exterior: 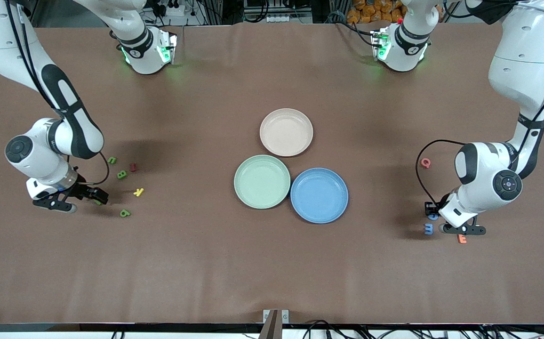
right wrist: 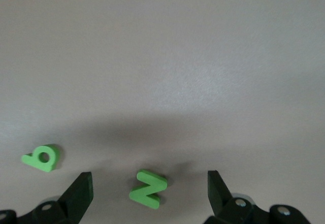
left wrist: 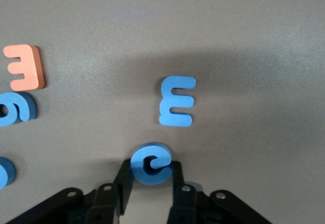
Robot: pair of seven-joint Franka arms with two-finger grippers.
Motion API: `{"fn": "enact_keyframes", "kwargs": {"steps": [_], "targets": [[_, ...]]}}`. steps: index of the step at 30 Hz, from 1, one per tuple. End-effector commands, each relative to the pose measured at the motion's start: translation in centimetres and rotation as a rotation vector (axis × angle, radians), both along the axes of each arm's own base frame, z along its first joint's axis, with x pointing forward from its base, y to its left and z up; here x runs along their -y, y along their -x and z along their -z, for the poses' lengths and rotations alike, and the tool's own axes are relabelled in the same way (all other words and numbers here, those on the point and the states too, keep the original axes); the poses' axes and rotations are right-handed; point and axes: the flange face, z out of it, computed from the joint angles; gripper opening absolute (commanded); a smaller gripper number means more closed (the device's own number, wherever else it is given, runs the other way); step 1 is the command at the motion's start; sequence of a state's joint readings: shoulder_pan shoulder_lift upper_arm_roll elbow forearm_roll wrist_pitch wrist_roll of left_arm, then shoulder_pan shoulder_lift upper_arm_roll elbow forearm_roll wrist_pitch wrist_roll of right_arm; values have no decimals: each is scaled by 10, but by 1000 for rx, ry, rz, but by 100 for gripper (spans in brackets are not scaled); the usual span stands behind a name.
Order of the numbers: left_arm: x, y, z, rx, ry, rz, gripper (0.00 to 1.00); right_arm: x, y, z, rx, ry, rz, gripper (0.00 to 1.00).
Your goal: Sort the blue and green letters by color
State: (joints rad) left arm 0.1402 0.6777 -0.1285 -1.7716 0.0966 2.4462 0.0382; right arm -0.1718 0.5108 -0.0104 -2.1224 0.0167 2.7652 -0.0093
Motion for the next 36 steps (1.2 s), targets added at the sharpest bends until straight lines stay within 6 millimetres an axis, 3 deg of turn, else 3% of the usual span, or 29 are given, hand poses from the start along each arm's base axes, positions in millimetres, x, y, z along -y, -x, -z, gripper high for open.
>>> {"fn": "enact_keyframes", "kwargs": {"steps": [1,14,29,36], "targets": [[2,-4,-4,15,-17,0,23,-5,14,1,12,-7,16,100],[27,-7,-32,32,-16,-10,21,-5,18,8,11,-7,17,100],[144,11,-67,-17,-39,-102,21,-5,17,14,21,-4,15,75],[218,32,-75,-25,-49,-193,21,-9,17,17,25,-3,9,53]]}}
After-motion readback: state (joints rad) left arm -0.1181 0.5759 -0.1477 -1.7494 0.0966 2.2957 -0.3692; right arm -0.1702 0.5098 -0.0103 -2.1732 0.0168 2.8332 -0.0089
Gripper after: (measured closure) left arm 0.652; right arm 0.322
